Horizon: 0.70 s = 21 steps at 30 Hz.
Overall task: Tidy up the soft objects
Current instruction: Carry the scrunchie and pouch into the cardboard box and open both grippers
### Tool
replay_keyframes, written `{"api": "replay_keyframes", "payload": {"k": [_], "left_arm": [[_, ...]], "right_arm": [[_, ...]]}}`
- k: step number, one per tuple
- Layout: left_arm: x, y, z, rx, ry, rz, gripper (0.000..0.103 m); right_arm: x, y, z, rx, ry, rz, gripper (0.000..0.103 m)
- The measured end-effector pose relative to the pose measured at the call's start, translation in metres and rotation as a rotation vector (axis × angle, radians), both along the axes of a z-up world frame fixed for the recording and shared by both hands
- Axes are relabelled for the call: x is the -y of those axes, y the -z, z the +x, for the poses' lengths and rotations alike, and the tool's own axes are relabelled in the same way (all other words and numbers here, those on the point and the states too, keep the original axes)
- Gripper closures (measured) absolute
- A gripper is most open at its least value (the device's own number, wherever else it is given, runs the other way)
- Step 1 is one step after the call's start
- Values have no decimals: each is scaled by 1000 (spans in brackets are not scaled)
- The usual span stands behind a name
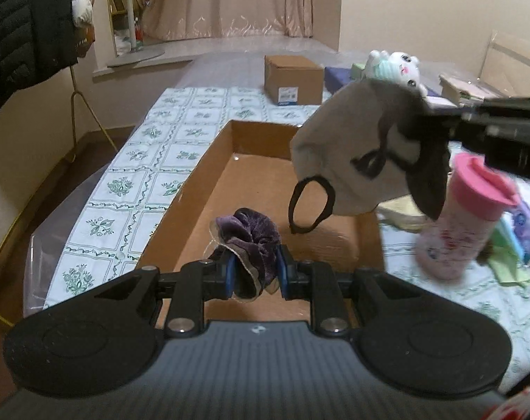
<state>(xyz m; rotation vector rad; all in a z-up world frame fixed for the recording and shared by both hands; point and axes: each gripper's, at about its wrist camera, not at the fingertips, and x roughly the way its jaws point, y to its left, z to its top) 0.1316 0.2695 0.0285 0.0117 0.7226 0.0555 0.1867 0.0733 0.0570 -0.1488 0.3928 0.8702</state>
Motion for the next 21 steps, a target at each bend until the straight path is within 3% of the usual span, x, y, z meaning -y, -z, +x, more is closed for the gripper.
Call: {"api": "replay_keyframes", "payload": {"k": [6,8,10,11,21], "left_arm": [[-17,23,21,-28,-19,-10,75],[-20,27,23,-34,-24,-9,63],[-23,29,22,-35,-31,-10,53],[-23,29,20,-34,-33,-11,51],[-9,1,-29,27,-86,-46,45]], "right_arm": [[-29,44,16,-63,-78,-72,95],[-31,54,18,-84,-82,-75,84],[-26,56,15,-87,-77,-52,36],[-22,55,14,-80,-73,-28,31],[19,17,-39,14,-54,-6,30]]}}
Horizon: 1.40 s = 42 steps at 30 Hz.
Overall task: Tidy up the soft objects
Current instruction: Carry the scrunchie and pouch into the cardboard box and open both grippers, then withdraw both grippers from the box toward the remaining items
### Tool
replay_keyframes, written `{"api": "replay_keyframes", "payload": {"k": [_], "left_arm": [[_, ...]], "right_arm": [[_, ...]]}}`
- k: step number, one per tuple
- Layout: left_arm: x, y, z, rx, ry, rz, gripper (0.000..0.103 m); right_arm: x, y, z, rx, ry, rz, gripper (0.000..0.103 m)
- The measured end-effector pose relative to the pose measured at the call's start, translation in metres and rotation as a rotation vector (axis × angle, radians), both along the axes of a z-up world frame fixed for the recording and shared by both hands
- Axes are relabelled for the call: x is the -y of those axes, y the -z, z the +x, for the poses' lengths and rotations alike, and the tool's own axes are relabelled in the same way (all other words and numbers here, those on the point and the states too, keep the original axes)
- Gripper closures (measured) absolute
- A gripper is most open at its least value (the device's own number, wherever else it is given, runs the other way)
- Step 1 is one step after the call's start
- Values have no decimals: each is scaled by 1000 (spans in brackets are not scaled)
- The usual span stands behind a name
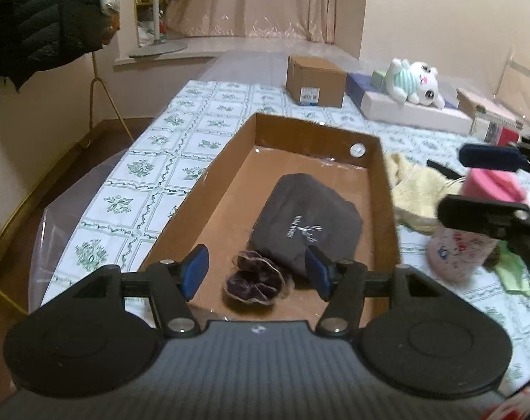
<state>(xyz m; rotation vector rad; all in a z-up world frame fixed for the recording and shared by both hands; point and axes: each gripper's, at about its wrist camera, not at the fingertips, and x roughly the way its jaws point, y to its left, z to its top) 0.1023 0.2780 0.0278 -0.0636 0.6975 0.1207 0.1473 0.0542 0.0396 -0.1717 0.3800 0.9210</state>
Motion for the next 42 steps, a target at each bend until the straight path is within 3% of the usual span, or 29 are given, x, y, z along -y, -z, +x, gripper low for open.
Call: {"api": "replay_keyframes", "payload": {"k": [9,14,23,38,42], "left_arm": [[60,-19,-49,29,40,-40,43],[108,-21,-65,45,84,-63,43],[181,-5,-73,29,99,-95,43],[234,11,-53,3,137,-71,43],[238,16,-46,-4,148,-78,44]], "right_arm": [[91,-8,-67,-50,186,58,30],[152,-2,-83,-138,322,78,30],[231,12,-100,-174,485,71,30],[263,27,-99,-232,566,58,31],[258,34,-91,-255,549,30,43]]}}
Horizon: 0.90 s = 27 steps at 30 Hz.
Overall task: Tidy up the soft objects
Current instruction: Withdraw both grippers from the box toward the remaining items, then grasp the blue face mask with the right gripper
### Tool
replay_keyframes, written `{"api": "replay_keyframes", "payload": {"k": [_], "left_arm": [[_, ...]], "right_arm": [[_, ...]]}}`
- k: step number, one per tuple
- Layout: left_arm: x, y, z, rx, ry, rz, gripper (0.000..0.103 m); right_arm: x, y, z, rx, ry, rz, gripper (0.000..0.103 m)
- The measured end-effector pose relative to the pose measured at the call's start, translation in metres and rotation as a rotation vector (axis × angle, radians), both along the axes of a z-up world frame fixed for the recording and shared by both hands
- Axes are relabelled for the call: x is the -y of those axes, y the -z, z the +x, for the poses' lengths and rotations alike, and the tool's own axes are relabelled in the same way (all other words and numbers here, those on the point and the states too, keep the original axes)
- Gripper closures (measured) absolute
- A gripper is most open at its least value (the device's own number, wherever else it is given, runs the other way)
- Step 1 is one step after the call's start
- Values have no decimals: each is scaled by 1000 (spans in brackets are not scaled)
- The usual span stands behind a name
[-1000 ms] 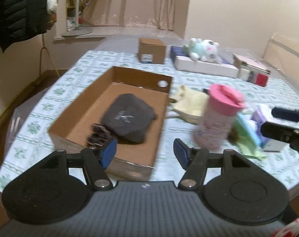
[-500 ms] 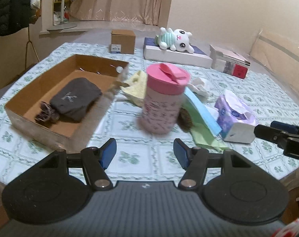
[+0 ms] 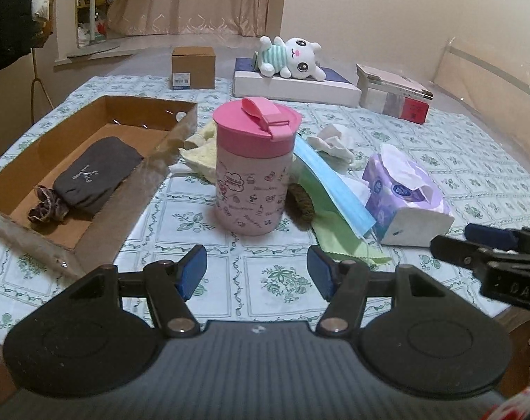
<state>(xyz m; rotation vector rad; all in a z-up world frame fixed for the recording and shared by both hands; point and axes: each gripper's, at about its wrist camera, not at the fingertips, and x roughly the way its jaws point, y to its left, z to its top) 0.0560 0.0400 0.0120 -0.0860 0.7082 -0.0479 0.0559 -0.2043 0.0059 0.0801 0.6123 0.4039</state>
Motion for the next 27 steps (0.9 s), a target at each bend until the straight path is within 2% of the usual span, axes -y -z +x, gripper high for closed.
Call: {"api": "replay_keyframes", "payload": {"k": [10,20,27], "left_arm": [[6,12,22,-5,27,-5,47],[1,34,50,-25,56,-18,47],[-2,44,62,-25,73,-34,48]], "right_arm": [[-22,19,32,12,-92,-135,57],[-66,51,74,33,-223,-298,61],[-88,67,91,77,-270,-411,79]]}}
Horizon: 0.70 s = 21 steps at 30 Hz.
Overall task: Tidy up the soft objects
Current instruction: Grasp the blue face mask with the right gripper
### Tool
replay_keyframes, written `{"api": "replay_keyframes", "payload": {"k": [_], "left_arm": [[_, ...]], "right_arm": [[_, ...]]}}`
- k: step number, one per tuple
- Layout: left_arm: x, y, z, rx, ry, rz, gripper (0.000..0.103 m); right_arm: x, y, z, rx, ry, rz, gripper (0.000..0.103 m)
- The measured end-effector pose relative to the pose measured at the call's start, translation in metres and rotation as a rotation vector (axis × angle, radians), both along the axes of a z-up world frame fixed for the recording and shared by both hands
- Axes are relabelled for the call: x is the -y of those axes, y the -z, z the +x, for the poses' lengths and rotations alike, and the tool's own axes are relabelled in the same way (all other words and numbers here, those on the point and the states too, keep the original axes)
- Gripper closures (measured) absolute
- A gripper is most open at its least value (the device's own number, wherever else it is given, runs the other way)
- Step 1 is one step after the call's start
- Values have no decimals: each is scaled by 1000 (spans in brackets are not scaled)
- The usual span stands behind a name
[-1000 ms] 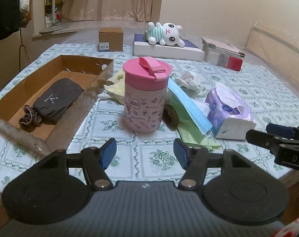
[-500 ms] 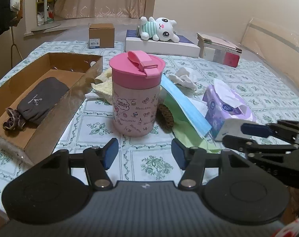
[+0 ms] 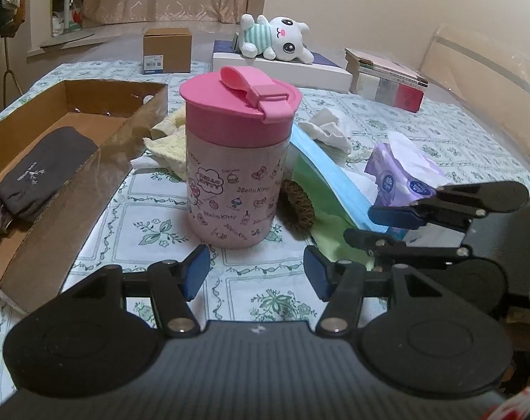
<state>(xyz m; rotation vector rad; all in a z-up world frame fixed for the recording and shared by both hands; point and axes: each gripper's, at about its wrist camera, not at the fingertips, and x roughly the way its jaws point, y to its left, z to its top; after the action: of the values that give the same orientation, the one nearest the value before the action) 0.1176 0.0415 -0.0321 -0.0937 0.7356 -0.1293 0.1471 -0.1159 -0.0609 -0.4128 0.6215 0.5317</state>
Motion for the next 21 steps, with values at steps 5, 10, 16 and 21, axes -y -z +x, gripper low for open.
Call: {"api": "replay_keyframes", "payload": {"k": [5,10,16,21], "left_arm": [[1,4,6,-5,9,-1,48],[8,2,7,3,25,-1,53],[20,-1,9,19,52,-2,59],[31,-3,15,37,79,1,60]], "right_arm": [[-1,2,4,23,-2,-19,101],[13,-10,-1,32,41,42,103],[41,-37,-6,-18,126,211,103],[66,-52,-17,-75,186,329,103]]}}
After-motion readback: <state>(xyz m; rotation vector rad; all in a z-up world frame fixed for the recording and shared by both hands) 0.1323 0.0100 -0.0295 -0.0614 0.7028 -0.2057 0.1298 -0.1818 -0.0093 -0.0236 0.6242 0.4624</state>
